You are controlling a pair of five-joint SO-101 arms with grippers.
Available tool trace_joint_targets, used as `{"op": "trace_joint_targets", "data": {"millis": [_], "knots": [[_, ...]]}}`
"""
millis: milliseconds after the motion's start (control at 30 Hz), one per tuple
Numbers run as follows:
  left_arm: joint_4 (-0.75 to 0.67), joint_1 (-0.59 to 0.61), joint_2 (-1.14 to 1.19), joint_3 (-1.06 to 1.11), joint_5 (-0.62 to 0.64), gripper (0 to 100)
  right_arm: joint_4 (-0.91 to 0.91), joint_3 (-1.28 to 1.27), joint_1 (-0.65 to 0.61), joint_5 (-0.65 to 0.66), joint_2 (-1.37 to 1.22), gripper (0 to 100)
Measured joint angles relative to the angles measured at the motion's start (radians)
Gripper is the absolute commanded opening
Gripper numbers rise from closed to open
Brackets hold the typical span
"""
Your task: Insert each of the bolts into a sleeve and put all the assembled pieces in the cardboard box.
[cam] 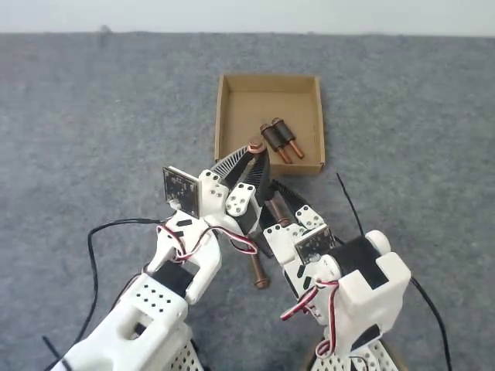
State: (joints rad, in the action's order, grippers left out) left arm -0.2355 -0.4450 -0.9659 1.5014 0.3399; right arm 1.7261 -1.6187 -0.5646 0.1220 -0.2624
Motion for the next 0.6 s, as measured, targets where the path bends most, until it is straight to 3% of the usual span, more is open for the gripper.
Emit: {"op": "trace_joint_targets", "data": {"millis": [600], "knots": [[0.021,0.0,0.0,-0.012,0.0,1,0.0,0.0,0.0,0.0,0.0,0.7]]}}
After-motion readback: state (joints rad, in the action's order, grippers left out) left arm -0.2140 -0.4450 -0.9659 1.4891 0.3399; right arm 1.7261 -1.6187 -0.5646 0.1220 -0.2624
